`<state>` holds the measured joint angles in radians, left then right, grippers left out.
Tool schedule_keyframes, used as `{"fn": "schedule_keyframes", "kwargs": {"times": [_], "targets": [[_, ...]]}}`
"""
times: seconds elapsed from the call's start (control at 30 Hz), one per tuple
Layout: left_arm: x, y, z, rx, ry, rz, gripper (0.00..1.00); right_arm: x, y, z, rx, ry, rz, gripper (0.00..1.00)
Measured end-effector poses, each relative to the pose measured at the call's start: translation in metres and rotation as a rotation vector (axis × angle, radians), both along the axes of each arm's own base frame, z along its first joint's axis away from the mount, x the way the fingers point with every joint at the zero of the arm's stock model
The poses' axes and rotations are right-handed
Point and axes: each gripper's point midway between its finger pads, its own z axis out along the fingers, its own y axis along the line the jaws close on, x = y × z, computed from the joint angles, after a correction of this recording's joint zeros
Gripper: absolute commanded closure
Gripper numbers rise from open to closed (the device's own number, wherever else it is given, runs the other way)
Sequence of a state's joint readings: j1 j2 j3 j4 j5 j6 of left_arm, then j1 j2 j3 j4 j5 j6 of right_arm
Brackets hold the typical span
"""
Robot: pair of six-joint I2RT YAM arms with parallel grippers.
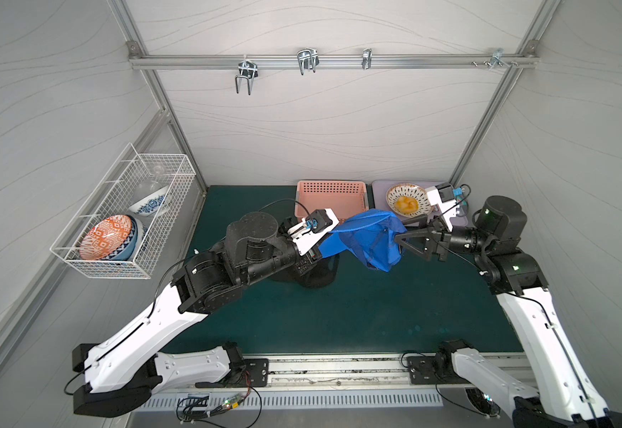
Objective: Turn the baseball cap inside out
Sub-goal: Turn over the baseball cap.
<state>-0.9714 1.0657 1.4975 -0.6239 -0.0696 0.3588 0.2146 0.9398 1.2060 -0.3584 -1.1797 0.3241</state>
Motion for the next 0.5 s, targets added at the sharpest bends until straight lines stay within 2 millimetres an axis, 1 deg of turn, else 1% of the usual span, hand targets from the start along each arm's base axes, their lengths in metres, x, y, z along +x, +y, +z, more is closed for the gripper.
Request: {"fn": "schedule_keyframes", "kwargs": {"times": [0.1, 0.2, 0.3, 0.4, 0.5], "targets": [[0.003, 0.000, -0.004, -0.001, 0.026, 0.001, 1.00, -0.008, 0.000, 0.001, 0.006, 0.008, 0.038, 0.52], [0.011, 0.003, -0.009, -0.007, 0.065, 0.019, 1.00, -0.015, 0.000, 0.003, 0.012, 0.011, 0.063, 0.55], [0.016, 0.005, -0.014, -0.015, 0.103, 0.026, 1.00, -0.020, 0.000, 0.004, 0.017, 0.016, 0.084, 0.55], [0.014, 0.002, -0.016, -0.028, 0.132, 0.005, 1.00, -0.023, 0.002, 0.002, 0.017, 0.028, 0.105, 0.55], [0.008, -0.001, -0.012, -0.049, 0.152, -0.031, 1.00, -0.026, 0.008, -0.005, 0.010, 0.057, 0.139, 0.55]]}}
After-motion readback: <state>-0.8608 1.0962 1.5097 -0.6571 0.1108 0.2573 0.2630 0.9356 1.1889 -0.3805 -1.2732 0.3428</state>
